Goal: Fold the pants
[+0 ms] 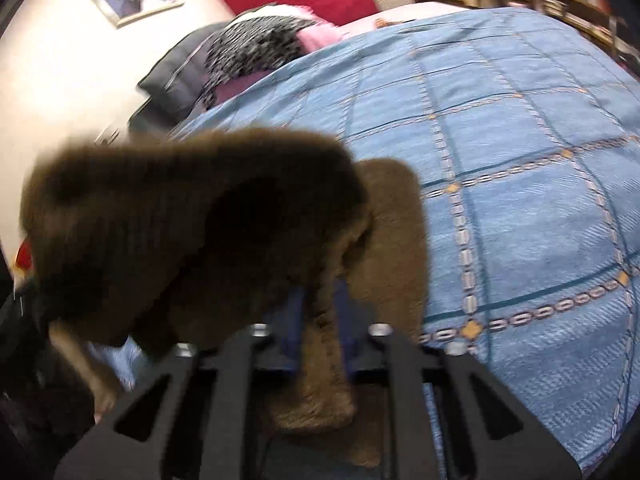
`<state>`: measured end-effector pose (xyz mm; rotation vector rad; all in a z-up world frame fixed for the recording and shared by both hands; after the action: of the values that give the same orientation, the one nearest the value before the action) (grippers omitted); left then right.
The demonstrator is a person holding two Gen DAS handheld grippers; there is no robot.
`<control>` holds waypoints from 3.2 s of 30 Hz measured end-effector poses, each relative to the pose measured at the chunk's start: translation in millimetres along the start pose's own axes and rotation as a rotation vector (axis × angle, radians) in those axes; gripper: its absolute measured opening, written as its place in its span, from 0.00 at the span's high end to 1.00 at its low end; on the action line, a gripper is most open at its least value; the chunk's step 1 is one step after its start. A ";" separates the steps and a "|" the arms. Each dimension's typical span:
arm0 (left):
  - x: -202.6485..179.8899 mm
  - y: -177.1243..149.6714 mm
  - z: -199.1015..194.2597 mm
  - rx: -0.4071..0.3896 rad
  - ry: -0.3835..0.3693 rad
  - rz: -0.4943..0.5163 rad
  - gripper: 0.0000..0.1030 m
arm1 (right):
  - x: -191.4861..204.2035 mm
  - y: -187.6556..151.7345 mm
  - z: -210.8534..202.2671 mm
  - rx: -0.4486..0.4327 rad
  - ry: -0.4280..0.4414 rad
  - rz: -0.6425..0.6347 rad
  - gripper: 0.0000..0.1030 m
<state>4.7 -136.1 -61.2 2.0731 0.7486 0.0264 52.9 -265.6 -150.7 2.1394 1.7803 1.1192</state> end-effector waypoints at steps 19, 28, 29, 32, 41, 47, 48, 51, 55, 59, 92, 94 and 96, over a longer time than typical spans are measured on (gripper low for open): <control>-29.5 -50.0 50.9 0.139 -0.083 0.159 0.40 | -45.4 8.6 -20.1 0.022 0.348 0.324 0.42; -20.4 -47.0 45.1 0.112 -0.102 0.103 0.40 | -42.4 6.7 -15.2 0.043 0.480 0.422 0.30; -17.5 -47.8 44.6 0.110 -0.106 0.096 0.40 | -42.6 5.4 -16.2 0.043 0.485 0.424 0.29; -13.5 -48.2 42.5 0.104 -0.114 0.078 0.40 | -40.8 2.9 -13.7 0.052 0.489 0.428 0.27; -3.4 -48.1 31.9 0.082 -0.122 0.057 0.40 | -20.6 3.2 5.0 0.099 0.367 0.304 0.29; 12.7 -40.1 12.3 0.032 -0.101 -0.005 0.40 | -11.4 6.9 8.3 0.109 0.286 0.211 0.64; 17.1 -39.3 8.2 0.023 -0.093 -0.019 0.39 | -10.2 8.2 5.4 0.099 0.282 0.200 0.70; 38.8 -35.7 -9.3 -0.016 -0.046 -0.080 0.39 | -5.7 11.2 -5.9 0.056 0.257 0.162 0.78; 69.5 -32.0 -33.4 -0.074 0.026 -0.155 0.39 | -1.9 19.9 -28.6 -0.008 0.249 0.136 0.83; 90.7 -33.0 -50.7 -0.107 0.060 -0.214 0.39 | -8.0 28.7 -55.0 -0.072 0.214 0.117 0.83; 99.2 -97.0 -57.4 0.002 0.227 -0.210 0.33 | 37.1 -27.3 -21.8 -0.093 -0.068 -0.353 0.64; 100.7 -102.4 -52.0 0.012 0.233 -0.211 0.33 | 29.6 -33.9 -13.7 -0.088 -0.075 -0.354 0.64; 101.6 -106.2 -47.9 0.012 0.240 -0.213 0.33 | 23.9 -36.5 -8.5 -0.091 -0.063 -0.326 0.64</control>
<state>20.7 -4.1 -140.1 2.0122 1.1162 0.1544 19.4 -236.6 -153.7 1.7325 1.9185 1.0158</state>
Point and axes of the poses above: each gripper's, at about its wrist camera, not at the fingertips, and z roughly the way its jaws point, x to its left, y to its top, the point moved 3 cm from there along z, roughly the way its jaws point, and after that the axes turned 6 degrees about -y, right-handed, at the moved point
